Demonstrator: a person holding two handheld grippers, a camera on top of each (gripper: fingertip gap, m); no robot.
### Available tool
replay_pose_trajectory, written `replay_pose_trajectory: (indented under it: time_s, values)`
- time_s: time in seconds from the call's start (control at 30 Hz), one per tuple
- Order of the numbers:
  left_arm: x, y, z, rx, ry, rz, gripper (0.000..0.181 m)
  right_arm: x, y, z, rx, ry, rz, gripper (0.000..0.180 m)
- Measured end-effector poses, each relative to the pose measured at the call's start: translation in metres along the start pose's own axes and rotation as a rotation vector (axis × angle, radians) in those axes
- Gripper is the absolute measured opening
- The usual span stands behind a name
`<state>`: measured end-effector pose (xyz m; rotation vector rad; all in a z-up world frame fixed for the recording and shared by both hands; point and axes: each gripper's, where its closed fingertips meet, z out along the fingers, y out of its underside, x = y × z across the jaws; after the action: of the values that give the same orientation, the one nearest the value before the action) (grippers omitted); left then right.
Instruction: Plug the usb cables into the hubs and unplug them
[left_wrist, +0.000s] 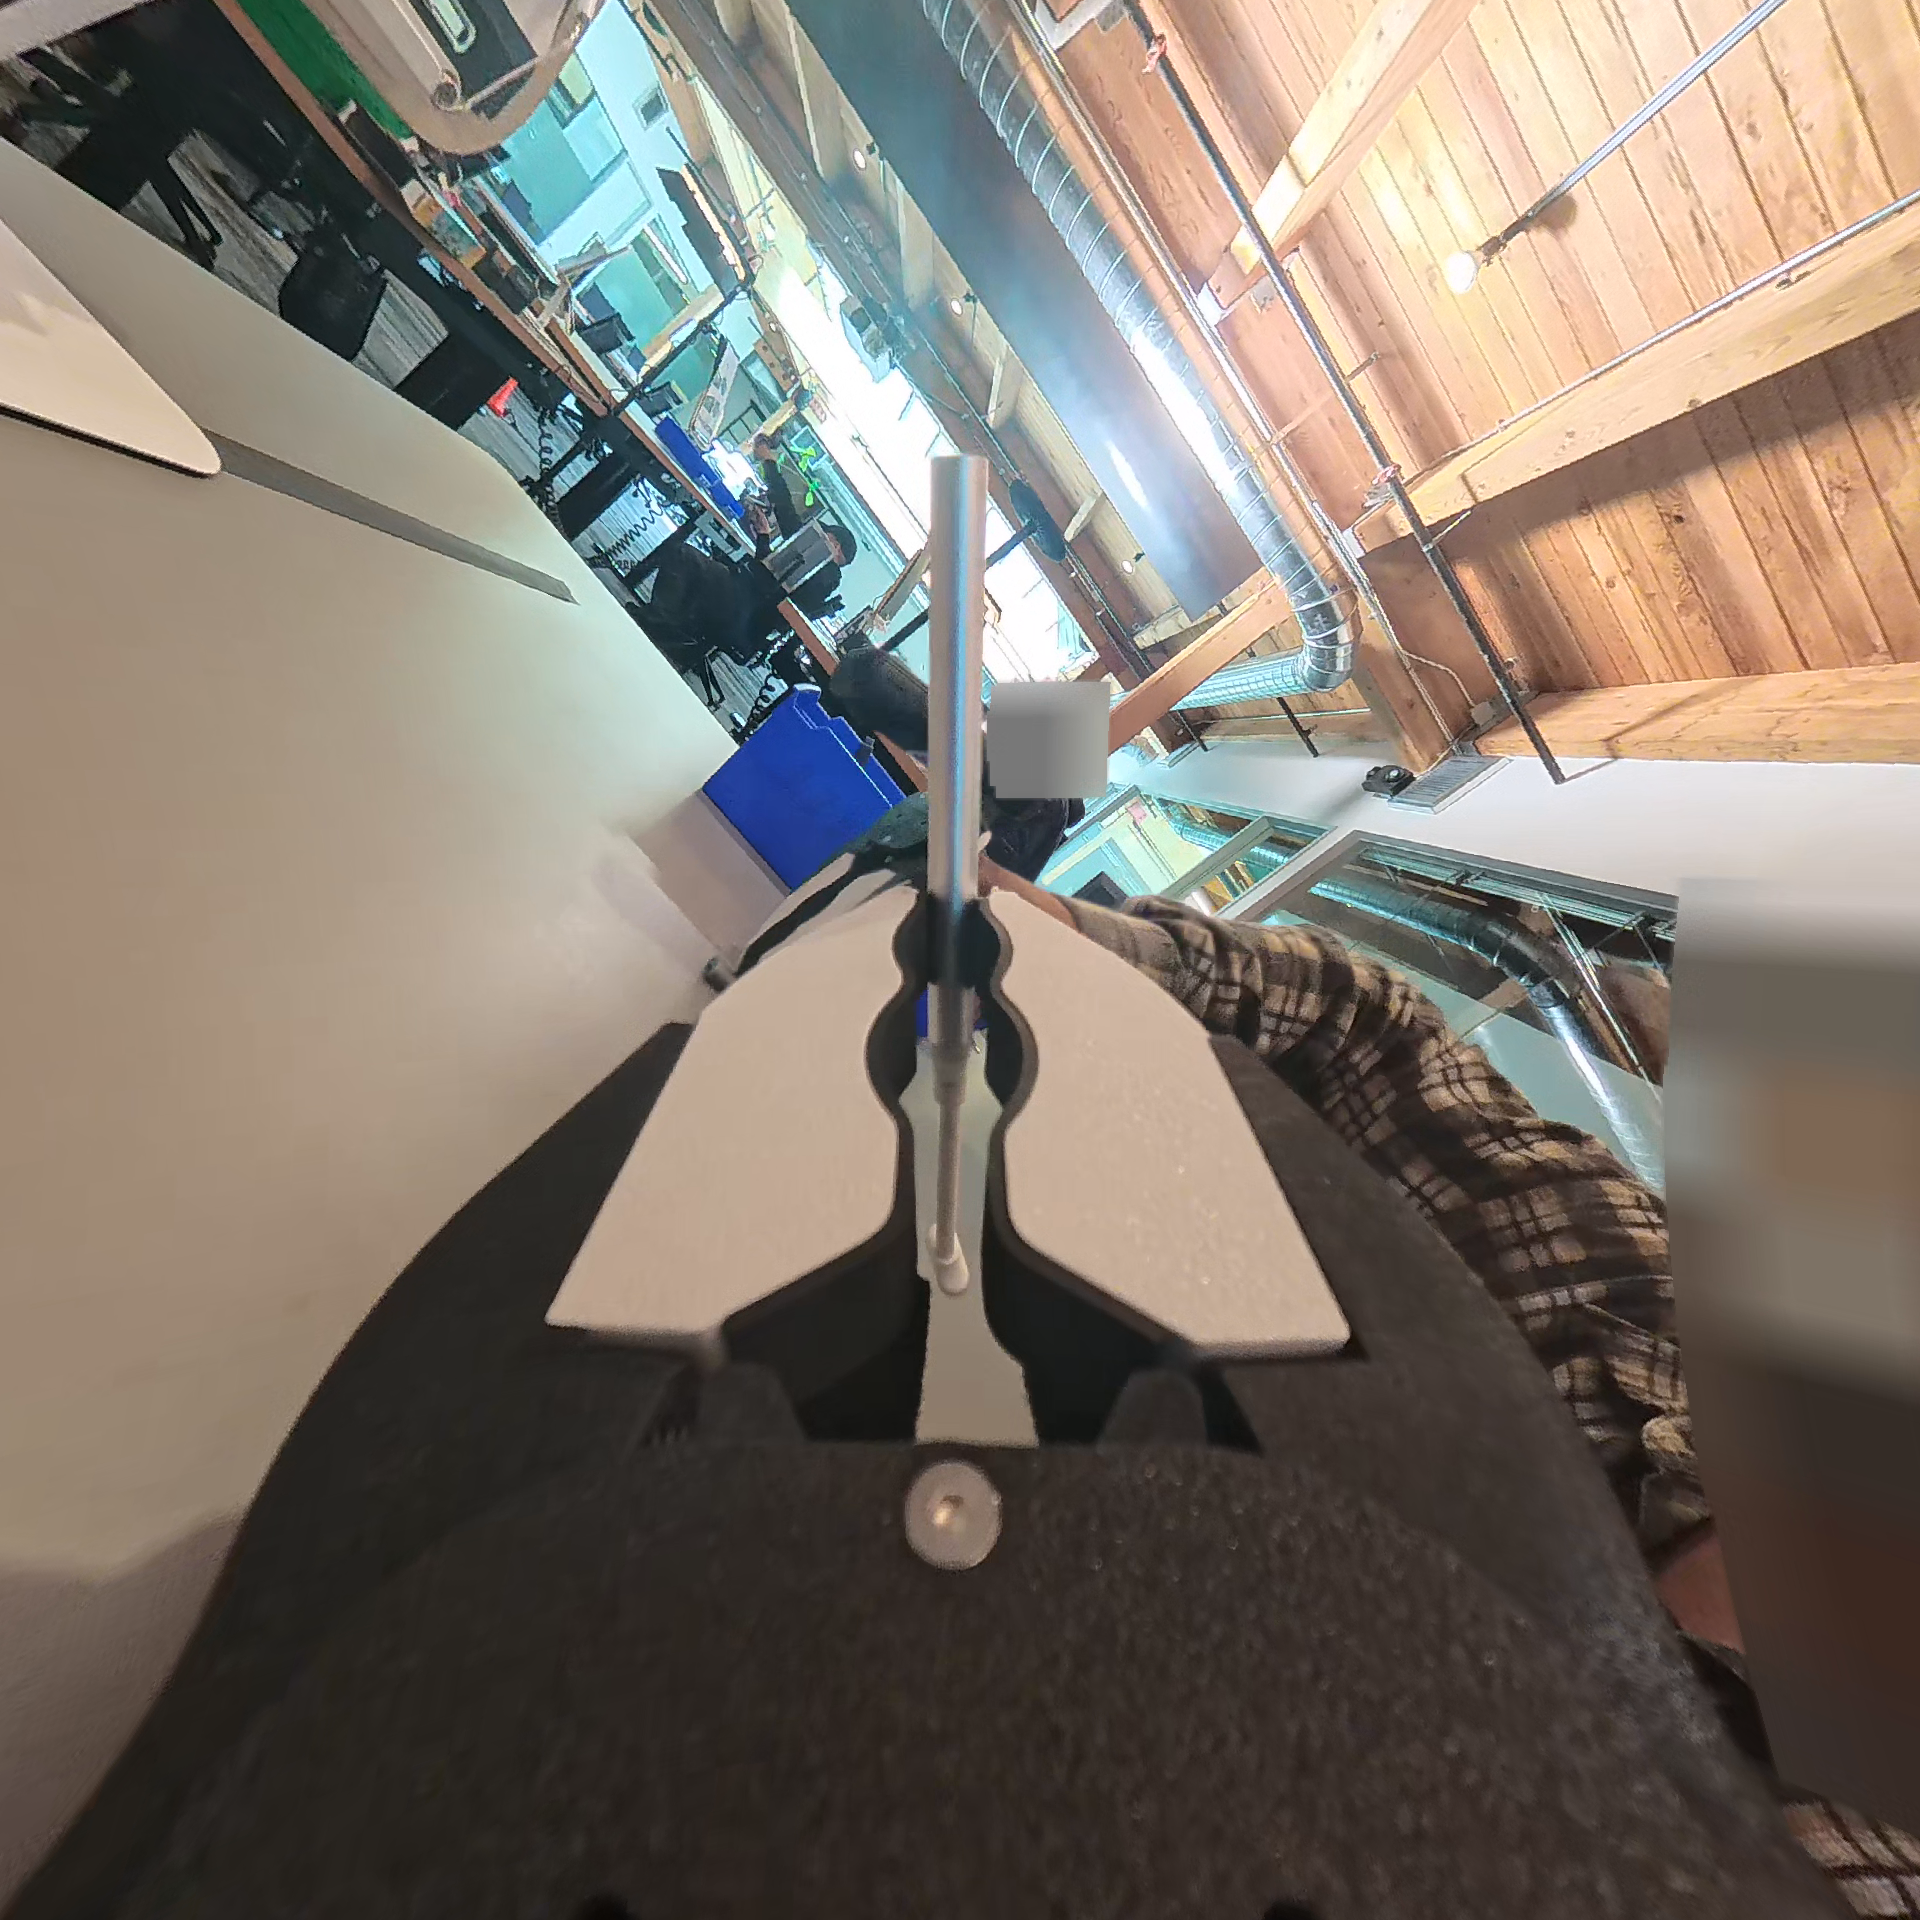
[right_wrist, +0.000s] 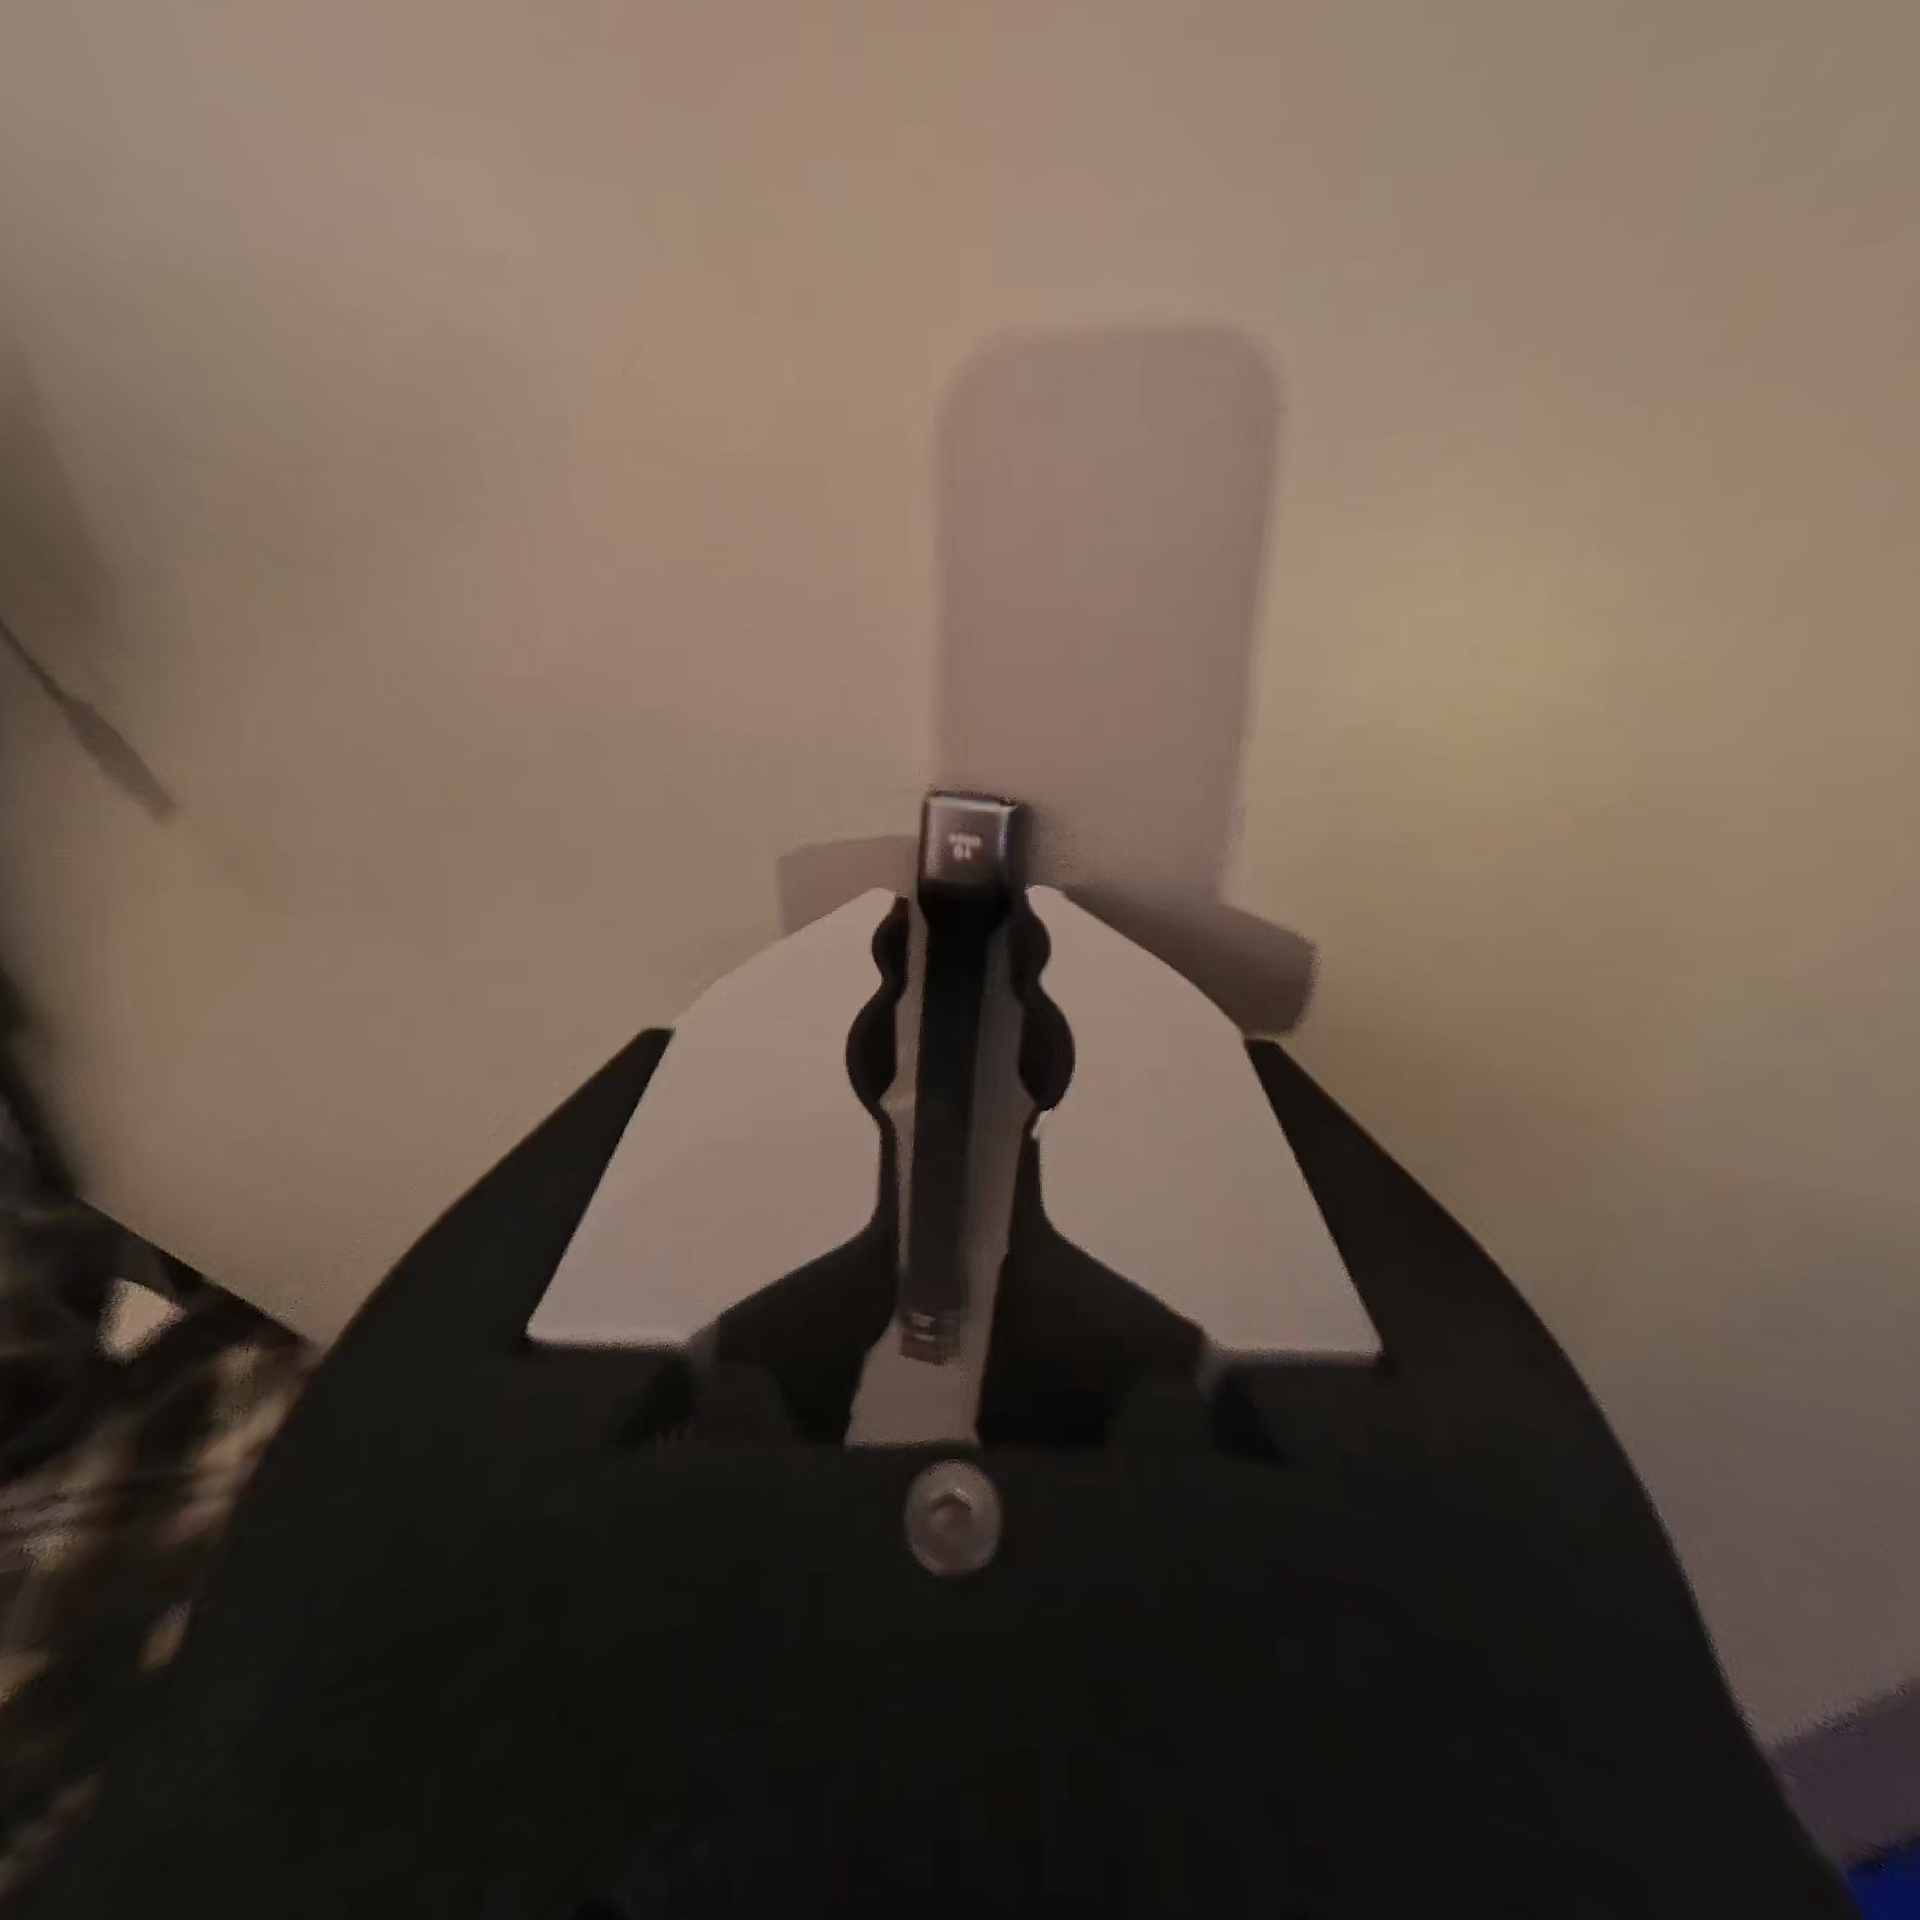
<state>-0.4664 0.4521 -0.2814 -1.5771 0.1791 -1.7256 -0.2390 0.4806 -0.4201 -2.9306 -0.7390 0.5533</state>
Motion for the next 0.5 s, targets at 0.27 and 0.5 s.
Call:
replay_pose_trajectory:
  time_s: [0.27, 0.5]
  values:
    - [0.003, -0.002, 0.000, -0.002, -0.002, 0.025, 0.006, -0.018, 0.014, -0.046, -0.084, 0.190, -1.452, 0.042]
    - [-0.002, -0.008, -0.009, 0.024, -0.032, 0.036, 0.006, -0.009, 0.066, -0.041, -0.323, 0.186, -2.057, 0.040]
